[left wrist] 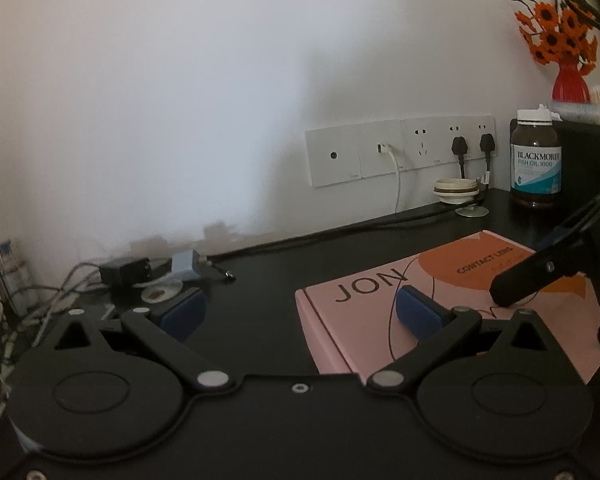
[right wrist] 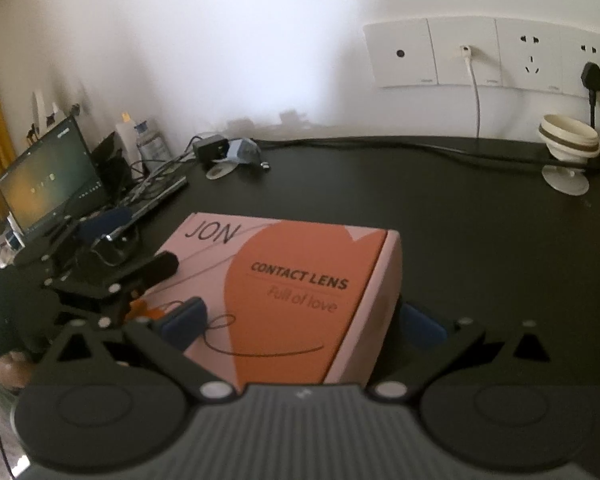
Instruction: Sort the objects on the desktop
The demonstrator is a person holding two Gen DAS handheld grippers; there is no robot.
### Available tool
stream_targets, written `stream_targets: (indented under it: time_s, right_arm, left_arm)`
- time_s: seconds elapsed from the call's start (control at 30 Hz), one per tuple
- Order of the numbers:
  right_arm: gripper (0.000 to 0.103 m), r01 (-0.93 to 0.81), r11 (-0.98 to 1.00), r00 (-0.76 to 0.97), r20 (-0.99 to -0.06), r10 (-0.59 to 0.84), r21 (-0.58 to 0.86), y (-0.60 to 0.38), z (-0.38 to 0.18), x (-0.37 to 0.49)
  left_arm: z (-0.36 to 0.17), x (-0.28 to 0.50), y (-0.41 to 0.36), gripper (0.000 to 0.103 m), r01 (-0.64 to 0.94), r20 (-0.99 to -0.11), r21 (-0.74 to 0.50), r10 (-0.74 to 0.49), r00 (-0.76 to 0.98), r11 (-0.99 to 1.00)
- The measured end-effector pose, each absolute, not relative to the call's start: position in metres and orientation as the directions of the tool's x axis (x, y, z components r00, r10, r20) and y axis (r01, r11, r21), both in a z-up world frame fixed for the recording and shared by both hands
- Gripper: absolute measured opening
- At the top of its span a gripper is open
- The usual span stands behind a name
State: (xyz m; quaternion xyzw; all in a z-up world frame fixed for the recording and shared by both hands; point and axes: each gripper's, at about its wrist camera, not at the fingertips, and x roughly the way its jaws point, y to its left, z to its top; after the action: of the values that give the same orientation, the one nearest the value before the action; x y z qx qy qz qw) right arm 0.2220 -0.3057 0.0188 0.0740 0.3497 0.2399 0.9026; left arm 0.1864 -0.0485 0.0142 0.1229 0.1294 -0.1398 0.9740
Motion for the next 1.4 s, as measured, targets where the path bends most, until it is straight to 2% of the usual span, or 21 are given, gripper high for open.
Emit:
stream_targets:
  time_s: [0.17,0.3,0.4,0.57,0.8,0.93,1.13,1.4]
  right_arm:
    - [0.102,-0.386,0.875,0.646,-0.591,0.483,0.293,-0.305,0.019,0.221]
    - [0.102,-0.391,0.877,0.654,-0.586,0.478,0.279,-0.304,0.02,0.22]
    - [0.102,-0.394,0.875,0.653,-0.585,0.482,0.282,-0.303,0.019,0.219]
    - [0.102,-0.391,0.866,0.641,-0.583,0.499,0.311,-0.306,0.018,0.223]
    - [0.102,-0.395,0.861,0.635,-0.582,0.507,0.32,-0.308,0.017,0.225]
    - [0.102,-0.395,0.857,0.629,-0.582,0.516,0.332,-0.309,0.016,0.227]
    - [0.102,-0.396,0.852,0.623,-0.581,0.524,0.343,-0.31,0.015,0.23]
    - [0.102,-0.396,0.849,0.62,-0.58,0.528,0.349,-0.312,0.014,0.231]
  left_arm:
    - [0.013,0.181,-0.055,0.103,0.286,-0.254,0.256,-0.221,0.942,0.924]
    - [0.015,0.184,-0.053,0.103,0.296,-0.282,0.215,-0.231,0.931,0.931]
    - [0.019,0.19,-0.046,0.103,0.334,-0.334,0.137,-0.274,0.902,0.933]
    - [0.02,0.206,-0.029,0.103,0.403,-0.438,-0.092,-0.401,0.805,0.911]
    - [0.015,0.219,-0.016,0.103,0.401,-0.479,-0.215,-0.454,0.751,0.89]
    - [0.014,0.219,-0.016,0.103,0.407,-0.471,-0.206,-0.454,0.756,0.89]
    - [0.016,0.211,-0.023,0.103,0.414,-0.438,-0.127,-0.425,0.792,0.901]
    - [0.015,0.211,-0.022,0.103,0.416,-0.435,-0.133,-0.43,0.791,0.9]
